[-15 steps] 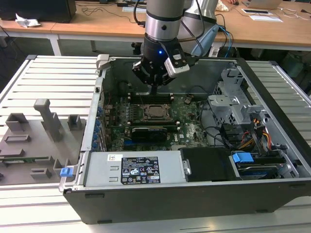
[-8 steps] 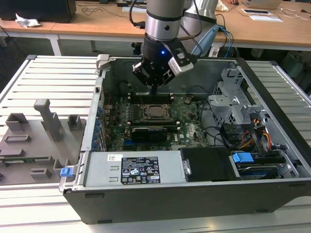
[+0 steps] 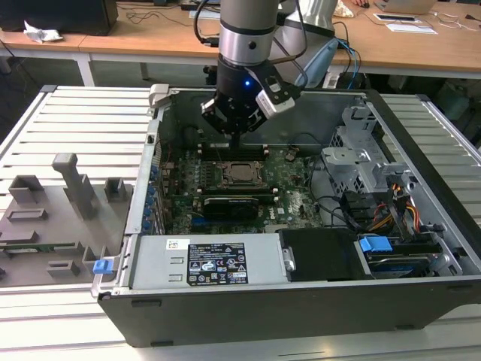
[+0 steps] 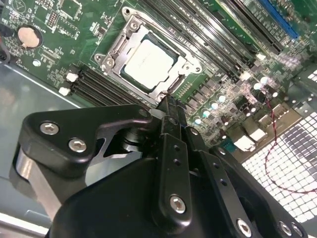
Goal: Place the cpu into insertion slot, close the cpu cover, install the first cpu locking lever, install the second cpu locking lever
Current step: 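Install the first cpu locking lever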
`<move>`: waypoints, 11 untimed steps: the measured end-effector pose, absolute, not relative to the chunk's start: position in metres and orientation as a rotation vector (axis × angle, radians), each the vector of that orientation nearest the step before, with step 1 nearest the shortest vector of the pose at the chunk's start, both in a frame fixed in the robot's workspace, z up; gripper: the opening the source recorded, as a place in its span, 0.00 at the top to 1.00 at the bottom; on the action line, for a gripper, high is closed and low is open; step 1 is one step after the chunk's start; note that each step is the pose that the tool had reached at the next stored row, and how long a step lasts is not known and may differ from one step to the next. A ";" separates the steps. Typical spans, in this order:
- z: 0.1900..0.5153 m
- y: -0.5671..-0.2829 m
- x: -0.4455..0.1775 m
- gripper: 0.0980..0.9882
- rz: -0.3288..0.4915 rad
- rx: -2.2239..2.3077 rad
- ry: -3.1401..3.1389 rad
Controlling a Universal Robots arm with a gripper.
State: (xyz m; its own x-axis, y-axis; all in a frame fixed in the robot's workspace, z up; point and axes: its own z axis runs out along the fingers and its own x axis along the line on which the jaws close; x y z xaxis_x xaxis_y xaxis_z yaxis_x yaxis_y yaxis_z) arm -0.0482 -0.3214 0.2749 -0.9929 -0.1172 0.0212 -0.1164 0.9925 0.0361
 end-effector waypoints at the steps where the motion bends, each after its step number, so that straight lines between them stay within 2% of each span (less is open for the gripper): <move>1: 0.274 -0.321 -0.048 0.99 -0.055 0.161 -3.114; 11: 0.271 -0.321 -0.060 0.99 -0.055 0.130 -3.128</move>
